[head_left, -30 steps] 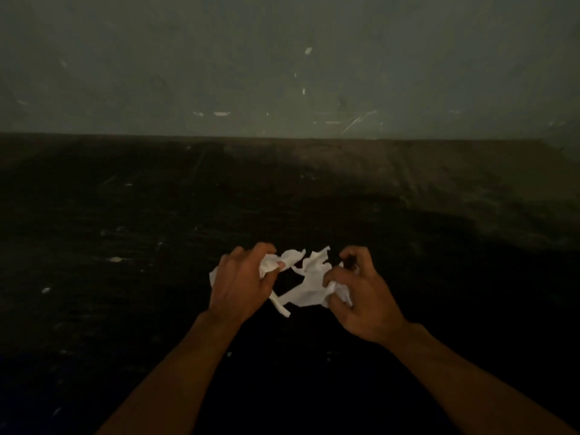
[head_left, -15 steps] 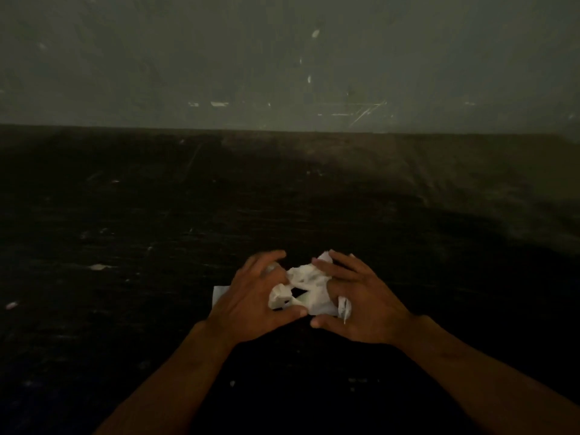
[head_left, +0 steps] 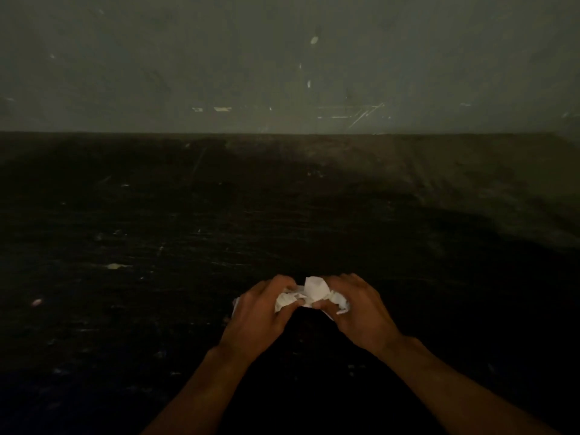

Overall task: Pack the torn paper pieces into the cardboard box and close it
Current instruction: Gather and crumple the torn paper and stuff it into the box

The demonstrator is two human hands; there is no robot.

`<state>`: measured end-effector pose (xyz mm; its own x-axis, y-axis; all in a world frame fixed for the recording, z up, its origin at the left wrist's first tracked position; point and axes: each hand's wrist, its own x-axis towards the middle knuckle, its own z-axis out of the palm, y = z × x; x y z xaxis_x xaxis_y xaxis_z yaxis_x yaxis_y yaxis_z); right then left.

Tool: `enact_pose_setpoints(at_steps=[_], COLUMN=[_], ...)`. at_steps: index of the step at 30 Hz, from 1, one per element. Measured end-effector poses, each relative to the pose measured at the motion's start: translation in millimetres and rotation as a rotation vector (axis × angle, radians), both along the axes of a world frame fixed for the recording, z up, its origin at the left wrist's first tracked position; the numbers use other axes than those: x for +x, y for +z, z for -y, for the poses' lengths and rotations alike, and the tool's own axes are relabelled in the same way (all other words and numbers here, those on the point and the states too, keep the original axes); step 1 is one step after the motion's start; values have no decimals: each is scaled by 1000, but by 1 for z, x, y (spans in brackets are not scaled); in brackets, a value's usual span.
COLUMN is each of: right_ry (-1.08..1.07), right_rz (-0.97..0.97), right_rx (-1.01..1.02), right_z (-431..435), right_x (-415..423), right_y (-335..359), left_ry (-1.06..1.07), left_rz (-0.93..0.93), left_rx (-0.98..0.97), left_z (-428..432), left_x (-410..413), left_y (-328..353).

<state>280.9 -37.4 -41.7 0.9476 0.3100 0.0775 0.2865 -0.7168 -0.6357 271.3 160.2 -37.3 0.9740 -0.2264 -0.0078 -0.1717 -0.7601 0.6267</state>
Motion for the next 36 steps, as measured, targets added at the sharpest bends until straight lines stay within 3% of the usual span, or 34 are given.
enact_pose_setpoints(at_steps=[4,7,10,16,23,29,36], right_ry=[-148,-234,-221,-162,-48,-71,-328], right_rz=[-294,-365,-289,-23,209,387,491], right_rx=[323,479,505,523,547,517,323], right_z=[7,18,31,57,98,151,232], right_x=[-23,-43,-64,-104,-147,-199,-297], right_y=[16,33,59,117,195,263,306], left_ry=[206,342,368,294,185,119,34], left_rz=[-12,-36,-20,369,632,740,743], left_rx=[-235,-394,-465,-279,-173,-176,-264], left_z=[8,20,35,63,93,137,204], left_x=[-31,-56,-74,-110,-167,-215,-270], left_y=[14,29,53,122,212,269,307])
